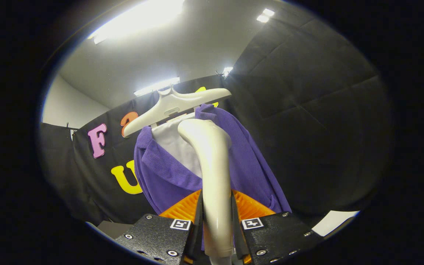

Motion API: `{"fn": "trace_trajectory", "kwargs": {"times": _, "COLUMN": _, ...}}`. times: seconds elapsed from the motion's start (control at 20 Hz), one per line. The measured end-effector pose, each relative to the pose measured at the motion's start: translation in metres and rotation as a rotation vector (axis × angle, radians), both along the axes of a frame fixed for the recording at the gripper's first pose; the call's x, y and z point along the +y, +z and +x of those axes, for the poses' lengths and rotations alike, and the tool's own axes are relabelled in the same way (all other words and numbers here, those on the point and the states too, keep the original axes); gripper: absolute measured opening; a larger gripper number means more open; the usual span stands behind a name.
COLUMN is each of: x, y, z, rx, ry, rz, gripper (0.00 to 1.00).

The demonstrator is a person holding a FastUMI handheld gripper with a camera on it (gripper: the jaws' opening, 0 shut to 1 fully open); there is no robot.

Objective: Iron the clothes twice with a garment steamer, once on the left side and once on the right side.

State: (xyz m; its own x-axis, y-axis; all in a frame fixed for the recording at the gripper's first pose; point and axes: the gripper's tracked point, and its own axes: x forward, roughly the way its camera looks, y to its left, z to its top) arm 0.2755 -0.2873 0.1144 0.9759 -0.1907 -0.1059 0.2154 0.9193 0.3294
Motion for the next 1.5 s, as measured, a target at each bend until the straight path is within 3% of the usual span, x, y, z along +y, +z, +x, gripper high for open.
{"fn": "trace_trajectory", "kwargs": {"times": 0.4, "x": -0.010, "y": -0.068, "z": 0.005, "rx": 0.154, "ry": -0.013, "rz": 0.006, "gripper": 0.36}}
{"fn": "trace_trajectory", "kwargs": {"times": 0.6, "x": -0.008, "y": -0.102, "z": -0.008, "rx": 0.210, "ry": 0.012, "rz": 0.045, "gripper": 0.36}}
{"fn": "trace_trajectory", "kwargs": {"times": 1.5, "x": -0.023, "y": -0.225, "z": -0.057, "rx": 0.446, "ry": -0.043, "rz": 0.072, "gripper": 0.36}}
